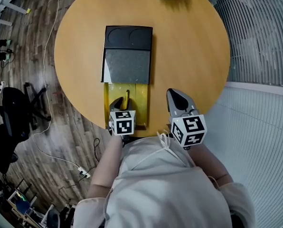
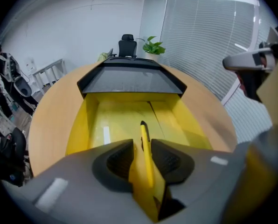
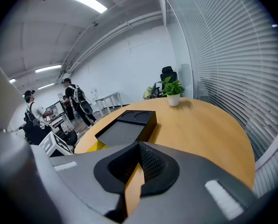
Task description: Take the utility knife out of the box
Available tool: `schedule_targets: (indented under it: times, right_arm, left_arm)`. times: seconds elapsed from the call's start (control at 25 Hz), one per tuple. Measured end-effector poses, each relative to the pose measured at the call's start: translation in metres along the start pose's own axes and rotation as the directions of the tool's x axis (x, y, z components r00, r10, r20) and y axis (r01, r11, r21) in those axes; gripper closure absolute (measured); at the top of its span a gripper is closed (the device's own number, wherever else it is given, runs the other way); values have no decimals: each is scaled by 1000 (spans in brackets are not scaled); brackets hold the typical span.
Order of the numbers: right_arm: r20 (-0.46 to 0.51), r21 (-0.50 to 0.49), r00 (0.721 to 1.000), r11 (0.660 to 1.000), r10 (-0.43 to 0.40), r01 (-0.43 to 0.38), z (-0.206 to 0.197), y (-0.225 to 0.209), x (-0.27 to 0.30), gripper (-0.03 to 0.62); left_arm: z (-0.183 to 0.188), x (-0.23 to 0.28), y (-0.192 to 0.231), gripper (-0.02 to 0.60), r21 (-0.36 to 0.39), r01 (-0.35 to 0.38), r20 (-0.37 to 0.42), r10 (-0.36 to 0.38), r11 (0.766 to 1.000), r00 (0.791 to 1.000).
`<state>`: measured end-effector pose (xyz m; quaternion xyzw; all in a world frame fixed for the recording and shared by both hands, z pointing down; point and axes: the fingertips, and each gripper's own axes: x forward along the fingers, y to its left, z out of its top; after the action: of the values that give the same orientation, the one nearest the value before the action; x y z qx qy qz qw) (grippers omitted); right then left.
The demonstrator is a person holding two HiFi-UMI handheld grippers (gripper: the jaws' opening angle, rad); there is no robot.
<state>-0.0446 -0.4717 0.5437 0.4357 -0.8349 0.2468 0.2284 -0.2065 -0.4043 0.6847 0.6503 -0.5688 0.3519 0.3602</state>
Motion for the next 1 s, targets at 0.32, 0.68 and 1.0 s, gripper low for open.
schedule_targets:
  times: [0.32,0.68,1.0]
  right_arm:
    - [6,3,1000,1000,9,-9,1,2,-1,593]
    - [27,14,1000,1000,-15,15,-3,9,-19,592]
    - [71,22,997,999,-34,32,7,19,-34,593]
  left_arm:
    - [-2,1,1,475,10,-34,12,33,999,999]
    - [-6,-4,1,528,-15,43,-3,-43,999,999]
    - [33,-57,-4,529,4,81,151,-81,997,985]
